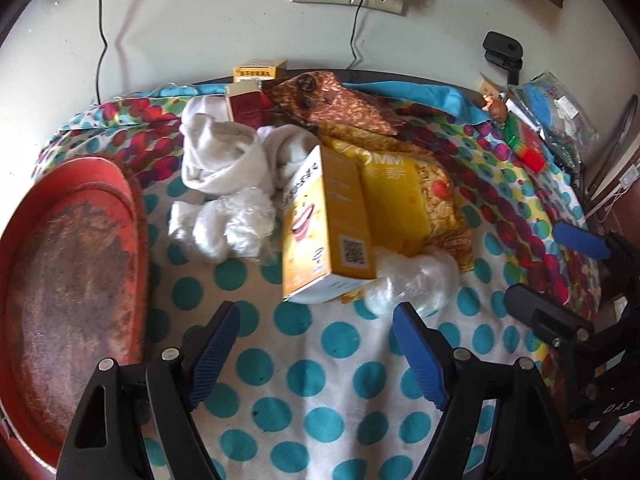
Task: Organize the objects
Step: 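Reach the left gripper to the yellow medicine box and close on it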
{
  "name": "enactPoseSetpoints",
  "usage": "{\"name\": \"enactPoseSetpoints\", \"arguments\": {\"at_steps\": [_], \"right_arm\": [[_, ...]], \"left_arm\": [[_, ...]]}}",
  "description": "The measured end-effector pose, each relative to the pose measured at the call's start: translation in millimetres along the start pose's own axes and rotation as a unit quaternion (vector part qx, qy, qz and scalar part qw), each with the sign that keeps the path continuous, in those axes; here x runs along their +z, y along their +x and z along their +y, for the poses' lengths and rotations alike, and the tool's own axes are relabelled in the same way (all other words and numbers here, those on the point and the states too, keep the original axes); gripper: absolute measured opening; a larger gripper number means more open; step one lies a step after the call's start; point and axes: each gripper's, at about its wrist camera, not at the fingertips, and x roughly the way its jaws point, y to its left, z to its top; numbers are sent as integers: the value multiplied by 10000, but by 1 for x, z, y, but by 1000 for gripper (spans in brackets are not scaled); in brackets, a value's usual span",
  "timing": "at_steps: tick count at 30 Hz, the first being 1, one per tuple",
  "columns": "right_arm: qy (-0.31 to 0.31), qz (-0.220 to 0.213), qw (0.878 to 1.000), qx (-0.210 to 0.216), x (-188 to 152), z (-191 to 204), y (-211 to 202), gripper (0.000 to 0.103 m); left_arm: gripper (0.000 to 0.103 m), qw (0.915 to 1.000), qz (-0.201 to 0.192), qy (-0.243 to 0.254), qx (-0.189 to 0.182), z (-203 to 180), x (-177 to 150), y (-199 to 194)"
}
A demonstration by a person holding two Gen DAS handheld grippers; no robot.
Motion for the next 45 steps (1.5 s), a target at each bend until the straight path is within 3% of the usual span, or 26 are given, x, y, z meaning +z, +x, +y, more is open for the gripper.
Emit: {"name": "enactPoseSetpoints", "arguments": {"at_steps": [3, 7, 18, 23, 33, 45], "right_arm": [[41, 15, 10000, 45, -1, -2, 2, 103], [86, 42, 9999, 100, -4, -5, 6, 103], [187, 164, 9993, 283, -8, -7, 20, 103], [284, 214, 9988, 343, -10, -10, 24, 103], [302, 266, 9983, 424, -10, -8, 29, 103], [133, 311, 9976, 596, -9, 8, 34, 103]], "left_arm": [[79, 10000, 0, -22, -33, -1, 3, 6], [63, 9997, 32, -80, -218, 1, 5, 9], [57, 9995, -23, 62, -304, -3, 14, 9], [46, 9993, -12, 116, -368, -2, 19, 11], [46, 9997, -42, 249, -53, 6, 23, 8], [46, 9990, 338, -5, -306, 13, 29, 27]]}}
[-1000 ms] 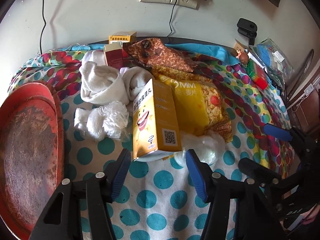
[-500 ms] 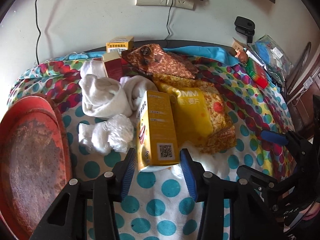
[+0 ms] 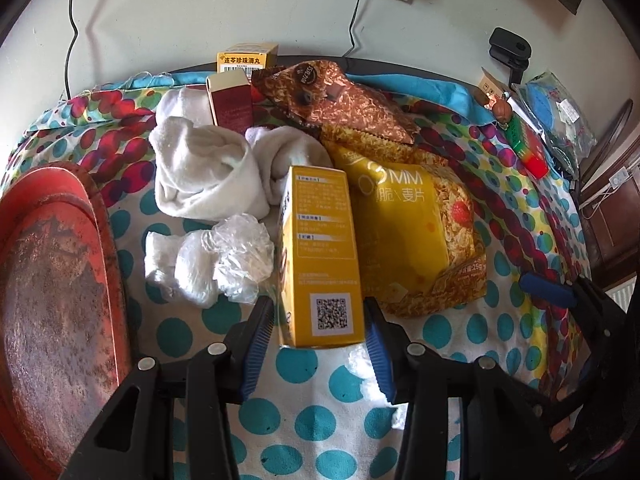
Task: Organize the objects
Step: 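Reach the left gripper to the yellow medicine box and close on it, then carry the yellow box with the left gripper over the red tray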
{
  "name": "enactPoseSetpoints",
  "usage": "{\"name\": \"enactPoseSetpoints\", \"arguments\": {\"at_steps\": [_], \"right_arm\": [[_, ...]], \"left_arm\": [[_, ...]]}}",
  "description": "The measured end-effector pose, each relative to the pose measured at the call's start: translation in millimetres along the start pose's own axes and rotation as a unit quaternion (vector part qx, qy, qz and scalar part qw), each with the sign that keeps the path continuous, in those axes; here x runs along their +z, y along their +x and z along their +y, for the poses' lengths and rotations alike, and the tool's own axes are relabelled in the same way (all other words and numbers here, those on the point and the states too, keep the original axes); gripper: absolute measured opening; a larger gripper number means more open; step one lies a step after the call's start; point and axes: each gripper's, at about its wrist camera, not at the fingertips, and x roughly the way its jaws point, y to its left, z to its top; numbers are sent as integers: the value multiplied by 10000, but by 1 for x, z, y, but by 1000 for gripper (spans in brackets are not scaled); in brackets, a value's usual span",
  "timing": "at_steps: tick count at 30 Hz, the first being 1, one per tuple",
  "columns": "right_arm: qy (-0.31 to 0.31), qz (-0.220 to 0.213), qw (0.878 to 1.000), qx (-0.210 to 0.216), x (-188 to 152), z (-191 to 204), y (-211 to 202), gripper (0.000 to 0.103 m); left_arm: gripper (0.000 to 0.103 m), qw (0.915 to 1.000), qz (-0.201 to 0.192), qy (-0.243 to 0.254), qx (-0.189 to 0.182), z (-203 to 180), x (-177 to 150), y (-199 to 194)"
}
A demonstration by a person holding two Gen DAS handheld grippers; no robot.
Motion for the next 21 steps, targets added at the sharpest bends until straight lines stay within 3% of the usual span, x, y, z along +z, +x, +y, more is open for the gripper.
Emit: {"name": "enactPoseSetpoints", "arguments": {"at_steps": [3, 7, 21], "right_arm": [[-139, 14, 9999, 71, -3, 6, 1, 103], [-225, 30, 9993, 296, -5, 16, 2, 103], [-448, 142, 9968, 642, -12, 43, 7, 99]], "left_arm": [[44, 10000, -69, 50, -15, -2, 1, -1], [30, 10000, -10, 38, -84, -1, 0, 2], [29, 9997, -194, 160, -59, -4, -8, -27]]}}
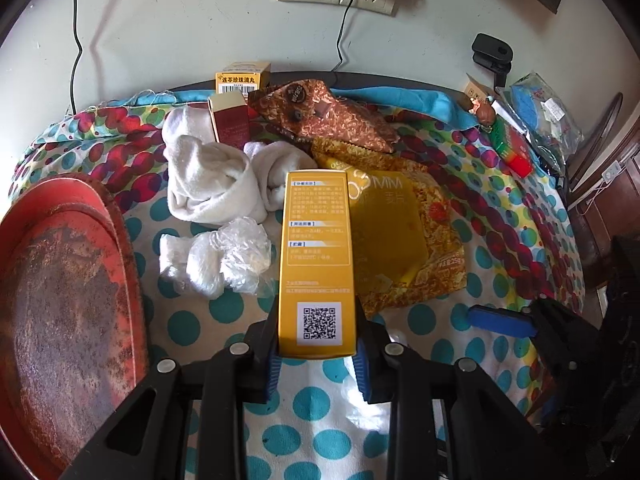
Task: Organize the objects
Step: 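Carry the yellow box with the left gripper over the red tray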
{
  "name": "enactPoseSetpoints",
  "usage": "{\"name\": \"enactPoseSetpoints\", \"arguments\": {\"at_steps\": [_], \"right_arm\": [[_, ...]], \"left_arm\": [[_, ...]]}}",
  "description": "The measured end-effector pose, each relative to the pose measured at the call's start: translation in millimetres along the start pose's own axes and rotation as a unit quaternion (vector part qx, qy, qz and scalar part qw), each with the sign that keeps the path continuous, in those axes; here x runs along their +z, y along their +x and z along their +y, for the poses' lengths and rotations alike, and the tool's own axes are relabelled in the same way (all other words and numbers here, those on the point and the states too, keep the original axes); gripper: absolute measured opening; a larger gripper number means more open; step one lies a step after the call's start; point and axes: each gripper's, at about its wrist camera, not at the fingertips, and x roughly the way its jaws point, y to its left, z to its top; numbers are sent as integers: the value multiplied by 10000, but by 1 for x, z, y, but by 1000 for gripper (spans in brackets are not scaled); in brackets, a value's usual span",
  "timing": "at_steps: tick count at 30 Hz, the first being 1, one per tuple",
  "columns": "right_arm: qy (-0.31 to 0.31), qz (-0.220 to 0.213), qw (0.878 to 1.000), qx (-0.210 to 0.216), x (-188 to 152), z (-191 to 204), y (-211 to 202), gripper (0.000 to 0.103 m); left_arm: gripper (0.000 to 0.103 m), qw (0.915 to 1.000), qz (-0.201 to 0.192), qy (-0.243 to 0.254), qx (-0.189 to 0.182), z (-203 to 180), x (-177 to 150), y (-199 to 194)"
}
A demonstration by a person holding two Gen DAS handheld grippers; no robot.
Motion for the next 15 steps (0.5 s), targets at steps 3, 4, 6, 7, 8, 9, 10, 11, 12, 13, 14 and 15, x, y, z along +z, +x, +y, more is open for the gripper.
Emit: {"name": "enactPoseSetpoints", "arguments": {"at_steps": [3, 4, 6, 7, 8, 9, 10, 11, 12, 13, 14, 15], "right_arm": [[-124, 28, 9999, -37, 1, 9, 3, 94], [-180, 41, 9998, -46, 2, 12, 4, 91], [-276, 70, 9995, -126, 4, 19, 7, 85], [-320, 95, 9993, -143, 4, 21, 9, 83], [-357, 112, 9992, -170, 4, 24, 11, 81], [-360, 134, 9990, -205, 5, 26, 12, 79], [-354, 171, 9991, -186, 6, 27, 14, 76], [-346, 196, 9991, -176, 5, 27, 16, 73], [-324, 233, 9990, -198, 6, 27, 18, 71], [-303, 262, 9990, -186, 6, 28, 20, 64], [-294, 279, 9990, -198, 6, 28, 21, 58], [-283, 289, 9989, -241, 6, 28, 23, 49]], "left_arm": [[29, 10000, -15, 35, 71, 0, -3, -9], [29, 9999, -34, 41, 95, 1, -4, -11], [29, 9999, -2, 57, 128, 2, -6, -15], [29, 9999, -9, 39, 150, 3, -7, -17], [29, 9999, -17, 29, 159, 4, -8, -19], [29, 9999, -11, 33, 159, 5, -10, -22], [29, 9998, -32, 11, 181, 7, -11, -25], [29, 9998, -50, -9, 196, 9, -13, -27], [29, 9998, -64, -24, 194, 11, -14, -31], [29, 9998, -92, -43, 193, 14, -15, -34], [29, 9996, -139, -91, 211, 18, -17, -38], [29, 9995, -143, -128, 231, 21, -17, -41]]}}
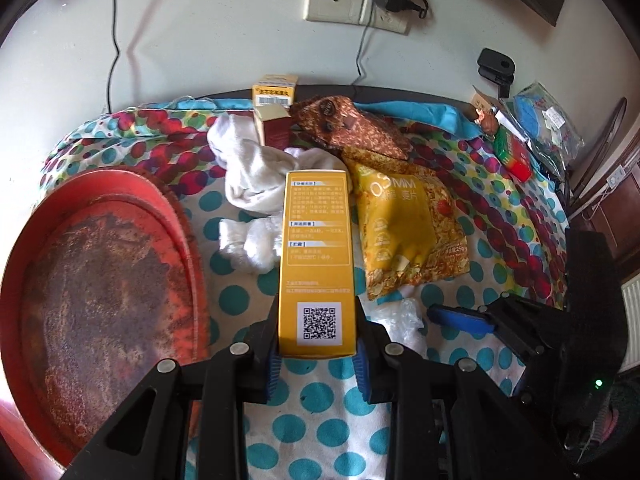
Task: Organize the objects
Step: 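Carry the yellow box with the left gripper over the red tray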
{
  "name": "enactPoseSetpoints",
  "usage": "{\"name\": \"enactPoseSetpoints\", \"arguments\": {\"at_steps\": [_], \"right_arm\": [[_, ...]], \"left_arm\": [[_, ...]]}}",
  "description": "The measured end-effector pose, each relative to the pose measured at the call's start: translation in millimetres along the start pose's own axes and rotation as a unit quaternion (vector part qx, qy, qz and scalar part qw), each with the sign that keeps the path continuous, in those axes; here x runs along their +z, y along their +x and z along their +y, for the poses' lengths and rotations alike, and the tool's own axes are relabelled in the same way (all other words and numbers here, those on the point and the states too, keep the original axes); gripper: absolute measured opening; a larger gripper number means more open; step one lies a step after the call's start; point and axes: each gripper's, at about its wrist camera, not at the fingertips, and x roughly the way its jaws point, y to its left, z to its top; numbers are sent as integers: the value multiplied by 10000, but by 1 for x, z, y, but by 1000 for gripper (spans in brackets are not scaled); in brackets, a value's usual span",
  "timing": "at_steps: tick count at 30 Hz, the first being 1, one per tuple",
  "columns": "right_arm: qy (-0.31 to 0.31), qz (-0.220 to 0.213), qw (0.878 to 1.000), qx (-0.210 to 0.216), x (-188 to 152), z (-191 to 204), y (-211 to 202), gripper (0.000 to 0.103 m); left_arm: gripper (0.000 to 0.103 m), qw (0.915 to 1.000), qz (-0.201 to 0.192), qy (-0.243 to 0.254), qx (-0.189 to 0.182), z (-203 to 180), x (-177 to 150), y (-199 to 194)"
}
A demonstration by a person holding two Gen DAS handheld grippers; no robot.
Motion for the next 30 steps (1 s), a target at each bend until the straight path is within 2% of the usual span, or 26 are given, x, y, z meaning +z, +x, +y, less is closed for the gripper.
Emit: {"name": "enactPoseSetpoints", "arguments": {"at_steps": [1, 2, 12, 18, 23, 30], "right_arm": [[-13, -37, 10000, -59, 0, 1, -1, 38], [-13, -19, 10000, -48, 0, 1, 0, 33], [60, -197, 9993, -323, 2, 2, -14, 33], [223, -199, 9986, -425, 2, -6, -17, 33], [330, -200, 9978, -546, 4, -12, -21, 33], [524, -154, 9966, -618, 2, -23, -21, 33]], "left_arm": [[29, 10000, -20, -65, 33, 4, -1, -2], [29, 9999, -44, -115, 48, 8, -1, -4], [29, 9985, -213, -510, 37, 42, -8, -18], [29, 9958, -410, -796, 172, 69, -7, -31], [29, 9904, -489, -1235, 393, 104, -9, -35], [29, 9785, -472, -1800, 888, 156, -15, -30]]}}
